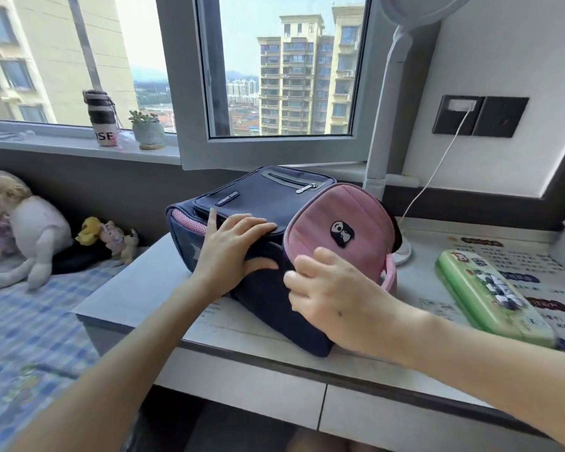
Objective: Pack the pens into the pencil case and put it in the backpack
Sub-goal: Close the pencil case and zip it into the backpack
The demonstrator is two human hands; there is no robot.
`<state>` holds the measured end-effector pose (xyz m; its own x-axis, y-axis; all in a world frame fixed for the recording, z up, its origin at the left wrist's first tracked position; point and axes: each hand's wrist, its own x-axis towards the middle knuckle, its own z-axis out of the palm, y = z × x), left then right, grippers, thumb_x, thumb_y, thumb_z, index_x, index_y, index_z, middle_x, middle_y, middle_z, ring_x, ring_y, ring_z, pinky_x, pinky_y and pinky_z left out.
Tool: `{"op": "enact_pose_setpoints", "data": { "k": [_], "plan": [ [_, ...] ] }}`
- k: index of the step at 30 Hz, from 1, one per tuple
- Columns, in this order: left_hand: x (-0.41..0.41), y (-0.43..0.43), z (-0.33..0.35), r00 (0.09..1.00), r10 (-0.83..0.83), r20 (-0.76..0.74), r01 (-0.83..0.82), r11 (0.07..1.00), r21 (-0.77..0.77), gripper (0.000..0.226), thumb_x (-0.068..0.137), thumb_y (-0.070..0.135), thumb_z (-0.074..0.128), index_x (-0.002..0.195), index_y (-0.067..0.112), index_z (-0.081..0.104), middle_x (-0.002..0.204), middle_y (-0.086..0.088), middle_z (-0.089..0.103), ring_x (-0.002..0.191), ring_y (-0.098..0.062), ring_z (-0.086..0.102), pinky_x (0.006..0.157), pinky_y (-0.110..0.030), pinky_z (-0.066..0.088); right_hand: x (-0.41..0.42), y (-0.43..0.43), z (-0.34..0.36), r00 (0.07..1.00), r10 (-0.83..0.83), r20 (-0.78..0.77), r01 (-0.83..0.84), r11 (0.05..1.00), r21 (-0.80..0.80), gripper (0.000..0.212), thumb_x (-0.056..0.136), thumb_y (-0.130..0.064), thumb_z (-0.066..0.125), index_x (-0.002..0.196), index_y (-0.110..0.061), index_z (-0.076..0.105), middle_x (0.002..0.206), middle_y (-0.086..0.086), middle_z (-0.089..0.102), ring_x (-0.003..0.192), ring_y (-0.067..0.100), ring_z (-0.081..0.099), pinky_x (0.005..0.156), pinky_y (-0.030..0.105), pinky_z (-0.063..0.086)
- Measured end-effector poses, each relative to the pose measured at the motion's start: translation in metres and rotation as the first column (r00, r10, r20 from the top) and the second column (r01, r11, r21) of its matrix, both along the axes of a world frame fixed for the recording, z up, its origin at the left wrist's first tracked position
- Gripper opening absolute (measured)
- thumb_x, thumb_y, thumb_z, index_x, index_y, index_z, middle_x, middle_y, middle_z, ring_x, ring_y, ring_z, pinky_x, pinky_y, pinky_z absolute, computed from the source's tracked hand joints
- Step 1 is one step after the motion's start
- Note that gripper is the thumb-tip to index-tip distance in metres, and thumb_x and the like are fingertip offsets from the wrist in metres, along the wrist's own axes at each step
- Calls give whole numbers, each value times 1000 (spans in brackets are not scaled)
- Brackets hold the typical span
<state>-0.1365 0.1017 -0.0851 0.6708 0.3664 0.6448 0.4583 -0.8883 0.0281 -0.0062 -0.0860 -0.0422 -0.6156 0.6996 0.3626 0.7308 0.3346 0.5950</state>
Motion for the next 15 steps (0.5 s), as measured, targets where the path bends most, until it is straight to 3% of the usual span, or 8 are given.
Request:
{"op": "enact_pose_setpoints", "data": {
  "k": [3,6,12,15],
  "plan": [
    [9,4,-5,1000,27,7,-27,1000,5,71,76,74,31,114,24,63,114,1,66,112,-25,55,101,-71,22,24,-41,-48,958,-38,284,65,994,-87,27,78,0,41,61,-17,53,68,-3,44,68,18,37,60,29,26],
    [20,4,-4,999,42,8,-42,999,9,73,74,76,30,113,24,64,114,2,66,113,-25,54,102,-71,16,40,-57,-89,922,-133,364,186,976,-116,27,74,1,43,58,-18,55,64,-4,45,63,17,39,56,27,29],
    [24,-1,6,994,105,-40,-106,994,-27,81,63,81,37,120,28,59,125,4,59,126,-23,43,106,-69,11,25,-50,-118,923,-243,298,260,966,-17,36,74,3,35,54,-18,56,59,-4,44,58,17,39,61,31,19],
    [17,-3,17,996,84,-43,-92,972,-215,82,54,73,50,126,34,53,138,8,48,137,-17,27,110,-62,3,5,-63,-97,988,-142,63,135,985,105,16,82,-11,52,79,-16,67,73,-3,52,69,19,46,68,32,29]
  ]
}}
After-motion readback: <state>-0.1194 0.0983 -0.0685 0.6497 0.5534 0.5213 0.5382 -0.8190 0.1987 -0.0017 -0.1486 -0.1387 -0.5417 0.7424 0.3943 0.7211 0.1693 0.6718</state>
